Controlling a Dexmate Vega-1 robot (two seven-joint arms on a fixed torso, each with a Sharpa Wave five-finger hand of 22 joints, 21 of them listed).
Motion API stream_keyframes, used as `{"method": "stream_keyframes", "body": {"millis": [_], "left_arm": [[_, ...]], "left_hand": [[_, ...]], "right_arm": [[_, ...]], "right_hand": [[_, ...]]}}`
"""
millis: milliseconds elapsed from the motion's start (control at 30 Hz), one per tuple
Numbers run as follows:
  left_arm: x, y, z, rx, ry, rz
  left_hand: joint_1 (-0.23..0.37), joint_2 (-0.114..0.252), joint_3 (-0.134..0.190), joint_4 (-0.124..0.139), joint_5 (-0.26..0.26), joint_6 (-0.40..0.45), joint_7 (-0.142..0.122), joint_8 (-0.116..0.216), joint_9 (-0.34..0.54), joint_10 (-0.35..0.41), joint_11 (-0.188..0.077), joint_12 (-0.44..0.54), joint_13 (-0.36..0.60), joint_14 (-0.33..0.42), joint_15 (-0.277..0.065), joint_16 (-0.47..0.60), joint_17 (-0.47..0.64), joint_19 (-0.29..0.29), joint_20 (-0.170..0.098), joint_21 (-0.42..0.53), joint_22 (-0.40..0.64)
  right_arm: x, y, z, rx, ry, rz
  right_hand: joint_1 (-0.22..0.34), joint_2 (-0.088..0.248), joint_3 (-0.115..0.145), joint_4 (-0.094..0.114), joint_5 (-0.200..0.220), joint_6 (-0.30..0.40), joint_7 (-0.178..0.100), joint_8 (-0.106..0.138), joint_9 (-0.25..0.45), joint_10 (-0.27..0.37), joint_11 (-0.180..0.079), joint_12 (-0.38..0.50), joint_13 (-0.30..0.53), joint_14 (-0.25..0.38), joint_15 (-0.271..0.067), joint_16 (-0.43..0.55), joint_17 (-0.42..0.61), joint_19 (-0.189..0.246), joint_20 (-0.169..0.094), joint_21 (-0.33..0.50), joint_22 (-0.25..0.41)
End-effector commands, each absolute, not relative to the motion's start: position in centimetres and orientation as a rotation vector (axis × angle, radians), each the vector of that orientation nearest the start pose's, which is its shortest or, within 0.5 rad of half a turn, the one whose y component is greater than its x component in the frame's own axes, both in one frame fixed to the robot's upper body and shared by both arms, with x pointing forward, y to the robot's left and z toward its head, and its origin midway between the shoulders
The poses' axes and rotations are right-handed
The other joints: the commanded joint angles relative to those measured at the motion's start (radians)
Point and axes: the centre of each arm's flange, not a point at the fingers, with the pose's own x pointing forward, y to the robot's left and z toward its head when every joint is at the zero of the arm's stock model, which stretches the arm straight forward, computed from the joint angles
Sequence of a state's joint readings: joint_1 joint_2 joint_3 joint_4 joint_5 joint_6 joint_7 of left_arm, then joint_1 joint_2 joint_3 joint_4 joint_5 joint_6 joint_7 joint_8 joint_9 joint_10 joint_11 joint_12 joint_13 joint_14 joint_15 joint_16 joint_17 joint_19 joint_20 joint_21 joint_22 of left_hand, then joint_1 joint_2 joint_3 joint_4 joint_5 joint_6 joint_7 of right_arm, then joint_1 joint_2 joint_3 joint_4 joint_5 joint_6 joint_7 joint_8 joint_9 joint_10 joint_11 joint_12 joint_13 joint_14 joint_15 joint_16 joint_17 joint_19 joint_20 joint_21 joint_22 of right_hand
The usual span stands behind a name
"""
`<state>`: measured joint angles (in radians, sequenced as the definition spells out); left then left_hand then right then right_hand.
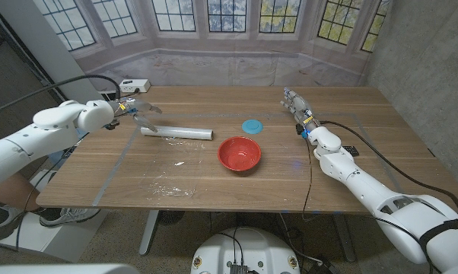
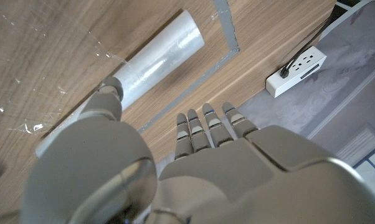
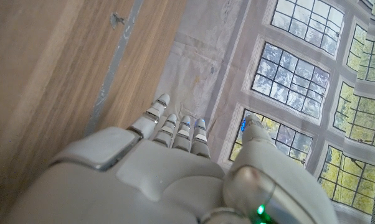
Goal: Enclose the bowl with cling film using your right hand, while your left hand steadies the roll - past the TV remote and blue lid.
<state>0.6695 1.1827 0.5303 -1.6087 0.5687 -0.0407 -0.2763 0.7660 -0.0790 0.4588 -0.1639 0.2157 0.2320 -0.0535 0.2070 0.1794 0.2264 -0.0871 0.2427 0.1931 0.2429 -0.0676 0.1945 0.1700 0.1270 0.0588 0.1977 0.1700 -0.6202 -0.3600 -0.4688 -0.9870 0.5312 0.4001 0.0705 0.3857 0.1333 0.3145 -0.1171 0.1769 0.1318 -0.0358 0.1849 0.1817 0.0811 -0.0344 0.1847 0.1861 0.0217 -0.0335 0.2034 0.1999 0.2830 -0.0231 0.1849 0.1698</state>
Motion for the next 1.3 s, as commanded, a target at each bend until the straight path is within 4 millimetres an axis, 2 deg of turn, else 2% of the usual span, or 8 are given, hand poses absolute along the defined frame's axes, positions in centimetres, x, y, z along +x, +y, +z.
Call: {"method": "stream_keyframes", "body": {"millis": [33,567,933,1300], "left_arm": [[59.8,41.6,7.1,1.907,-0.228,-0.007],[61.4,42.2,7.7,1.938,-0.231,-0.012],[62.1,42.2,6.4,1.909,-0.257,-0.013],[61.5,41.9,5.2,1.887,-0.316,0.027]], "left_hand": [[0.010,0.000,-0.004,0.001,0.005,-0.006,0.006,-0.003,0.002,0.000,0.005,-0.001,0.005,-0.006,0.006,-0.002,0.004,0.002,-0.003,-0.003,0.004],[0.030,0.011,-0.003,0.002,0.005,-0.022,0.009,-0.013,0.002,-0.010,0.003,-0.011,0.005,-0.013,0.015,-0.006,0.004,-0.003,-0.005,-0.005,0.004],[0.042,0.011,-0.007,0.002,0.004,0.001,0.010,-0.007,0.002,0.012,0.003,-0.006,0.005,0.012,0.009,0.001,0.003,0.012,-0.009,0.000,0.004],[0.058,0.007,-0.015,0.003,0.001,0.041,0.012,0.001,0.003,0.057,0.000,0.004,0.007,0.056,0.000,0.010,0.003,0.036,-0.010,0.005,0.004]], "right_arm": [[69.8,-24.0,0.9,-0.055,-0.643,0.240],[69.9,-23.3,0.8,-0.055,-0.636,0.228],[69.8,-23.1,0.5,-0.055,-0.636,0.219],[69.5,-23.3,0.1,-0.053,-0.643,0.212]], "right_hand": [[0.002,0.003,-0.002,-0.005,0.004,0.002,-0.002,0.003,0.003,-0.005,0.003,0.003,0.001,-0.005,-0.036,-0.002,0.001,-0.006,-0.002,0.000,0.002],[0.004,0.004,-0.003,-0.007,0.004,0.001,-0.002,0.003,0.003,-0.005,0.004,0.004,0.001,-0.005,-0.036,-0.002,-0.001,-0.006,-0.002,0.002,0.002],[0.006,0.005,-0.003,-0.008,0.004,0.002,-0.002,0.004,0.003,-0.003,0.005,0.006,0.002,-0.005,-0.036,-0.001,-0.002,-0.005,0.001,0.004,0.002],[0.006,0.006,-0.004,-0.009,0.004,0.005,0.000,0.006,0.003,0.001,0.004,0.007,0.002,-0.001,-0.036,0.000,-0.002,-0.003,0.004,0.005,0.003]]}}
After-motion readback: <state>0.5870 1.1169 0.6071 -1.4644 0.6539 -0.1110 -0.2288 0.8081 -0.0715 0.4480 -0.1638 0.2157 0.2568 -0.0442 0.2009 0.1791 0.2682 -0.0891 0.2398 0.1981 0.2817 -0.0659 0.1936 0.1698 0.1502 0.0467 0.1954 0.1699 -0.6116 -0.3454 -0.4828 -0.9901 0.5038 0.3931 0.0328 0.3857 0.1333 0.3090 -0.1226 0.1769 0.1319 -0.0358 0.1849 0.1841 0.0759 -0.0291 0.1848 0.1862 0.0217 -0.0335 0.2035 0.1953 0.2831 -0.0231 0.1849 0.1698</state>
